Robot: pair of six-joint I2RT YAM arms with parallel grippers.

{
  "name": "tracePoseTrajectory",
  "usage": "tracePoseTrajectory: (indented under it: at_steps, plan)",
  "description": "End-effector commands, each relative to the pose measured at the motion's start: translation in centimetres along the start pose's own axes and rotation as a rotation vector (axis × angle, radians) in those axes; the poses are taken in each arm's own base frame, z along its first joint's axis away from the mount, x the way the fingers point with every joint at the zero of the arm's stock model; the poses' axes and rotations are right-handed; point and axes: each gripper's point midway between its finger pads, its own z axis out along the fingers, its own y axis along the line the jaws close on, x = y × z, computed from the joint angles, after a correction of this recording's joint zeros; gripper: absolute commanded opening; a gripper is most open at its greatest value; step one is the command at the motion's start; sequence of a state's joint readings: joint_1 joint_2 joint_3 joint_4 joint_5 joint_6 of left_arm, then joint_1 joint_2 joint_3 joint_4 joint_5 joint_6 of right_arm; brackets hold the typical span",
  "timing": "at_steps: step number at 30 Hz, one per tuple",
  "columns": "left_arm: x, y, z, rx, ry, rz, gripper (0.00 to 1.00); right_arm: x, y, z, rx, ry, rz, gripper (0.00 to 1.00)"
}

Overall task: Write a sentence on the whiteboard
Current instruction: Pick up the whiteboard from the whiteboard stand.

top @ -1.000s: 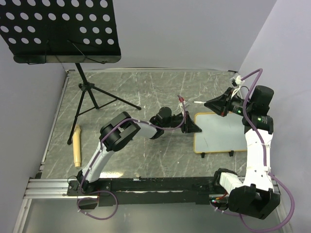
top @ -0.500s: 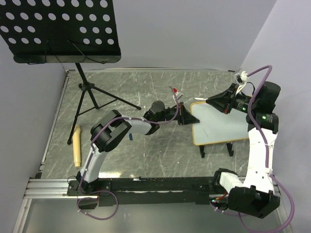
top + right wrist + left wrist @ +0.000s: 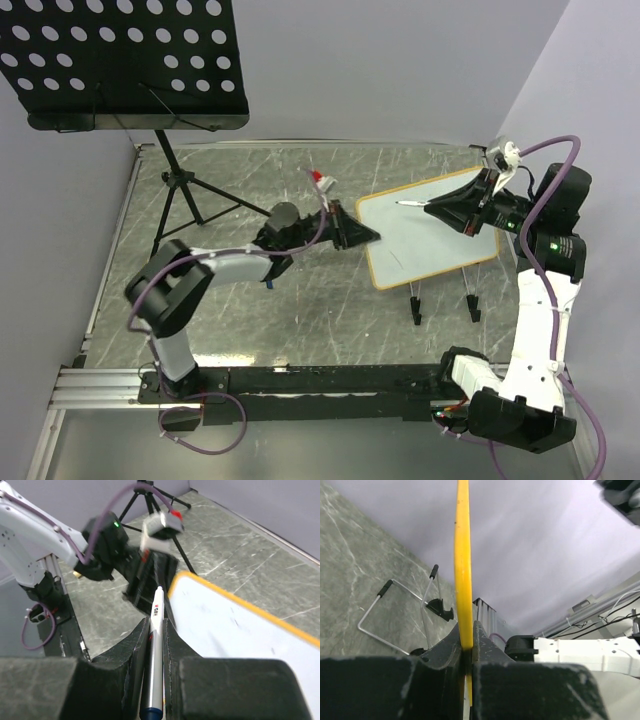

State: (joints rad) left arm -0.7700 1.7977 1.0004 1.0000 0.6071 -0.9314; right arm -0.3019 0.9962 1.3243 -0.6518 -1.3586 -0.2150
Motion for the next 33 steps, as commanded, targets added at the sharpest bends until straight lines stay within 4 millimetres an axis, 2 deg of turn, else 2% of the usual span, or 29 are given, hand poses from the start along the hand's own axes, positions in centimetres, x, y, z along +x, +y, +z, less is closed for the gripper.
tracePoseTrajectory:
  at_steps: [1,3,4,6,7,11,18,23,33]
  plan:
    - [-5.0,-4.4,-2.5,0.051,-0.138,0.117,0.01,-1.1,1.9,-0.4,-0.055,-0.016,-0.037,0.0]
    - [-4.5,-3.7,-3.7,0.013,-0.137,0.101,0.01,-1.0,2.1,-0.2,-0.068,-0.014,-0.037,0.0]
    - [-5.1,-4.1,-4.4,0.01,-0.152,0.111,0.01,-0.9,2.0,-0.2,-0.063,-0.012,-0.048,0.0]
    - [-4.5,-3.5,-5.4,-0.025,-0.151,0.098,0.01,-0.5,2.1,0.1,-0.069,-0.002,-0.042,0.0]
    - [-4.8,-3.9,-5.9,-0.03,-0.163,0.107,0.01,-0.3,2.2,0.3,-0.078,0.004,-0.054,0.0]
    - [-4.2,-3.5,-7.5,-0.065,-0.172,0.096,0.01,1.0,2.3,1.1,-0.083,0.037,-0.065,0.0]
    - [-3.5,-3.8,-9.7,-0.09,-0.213,0.067,0.01,2.8,3.2,2.6,-0.13,0.089,-0.109,0.0]
    - [-3.9,-4.8,-11.0,-0.081,-0.238,0.077,0.01,3.8,3.6,3.4,-0.159,0.116,-0.108,0.0]
    - [-4.4,-5.0,-13.1,-0.105,-0.275,0.092,0.01,5.3,4.4,4.9,-0.205,0.167,-0.138,0.0]
